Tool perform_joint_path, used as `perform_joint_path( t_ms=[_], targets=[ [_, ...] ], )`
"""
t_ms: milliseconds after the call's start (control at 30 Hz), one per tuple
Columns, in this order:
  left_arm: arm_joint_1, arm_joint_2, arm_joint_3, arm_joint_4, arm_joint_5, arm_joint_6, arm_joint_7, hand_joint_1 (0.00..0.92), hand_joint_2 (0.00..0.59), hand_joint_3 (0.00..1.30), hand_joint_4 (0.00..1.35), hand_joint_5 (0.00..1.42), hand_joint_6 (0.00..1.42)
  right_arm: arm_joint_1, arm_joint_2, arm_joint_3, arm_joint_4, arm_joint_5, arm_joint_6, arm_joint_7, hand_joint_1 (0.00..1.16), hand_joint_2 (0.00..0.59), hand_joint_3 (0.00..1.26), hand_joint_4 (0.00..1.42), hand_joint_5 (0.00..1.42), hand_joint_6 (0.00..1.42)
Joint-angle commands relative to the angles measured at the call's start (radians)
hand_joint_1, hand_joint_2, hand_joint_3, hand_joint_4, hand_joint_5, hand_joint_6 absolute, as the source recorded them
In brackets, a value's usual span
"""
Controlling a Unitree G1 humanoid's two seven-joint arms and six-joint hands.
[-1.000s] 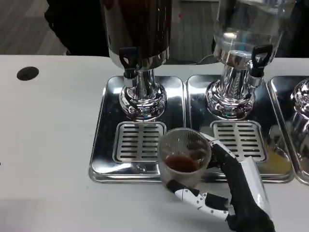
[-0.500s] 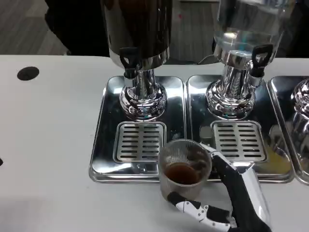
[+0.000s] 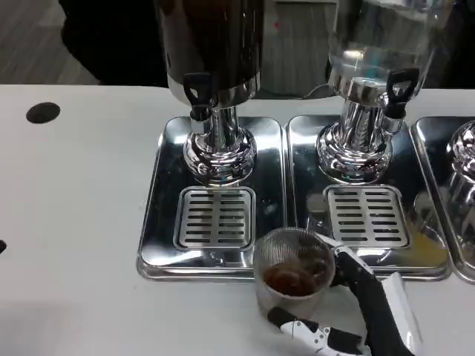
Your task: Grasp the cup under the faucet to collect the drink, then remove the cup.
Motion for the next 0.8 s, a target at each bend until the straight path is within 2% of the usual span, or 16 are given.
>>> perform_joint_path(
  t_ms=[33,633,800],
  targets=[
    [0.001,0.007,0.004,-0.019,0.007,0.015,-0.012,0.000,0.000,0.00,0.00,0.00,0.00,-0.022,0.001,-0.008,0.036,0.000,-0.067,-0.034,0.84,0.225,0.35,0.37,0.43,0.46],
    [-0.003,0.005,0.000,-0.036,0.009,0.026,-0.015,0.000,0.000,0.00,0.00,0.00,0.00,-0.058,-0.003,-0.010,0.186,-0.024,-0.123,-0.074,0.84,0.234,0.35,0.37,0.43,0.46],
    [-0.009,0.006,-0.004,-0.033,0.009,0.029,-0.017,0.000,0.000,0.00,0.00,0.00,0.00,-0.060,-0.007,-0.009,0.208,-0.013,-0.144,-0.067,0.82,0.223,0.24,0.25,0.33,0.43]
  ],
)
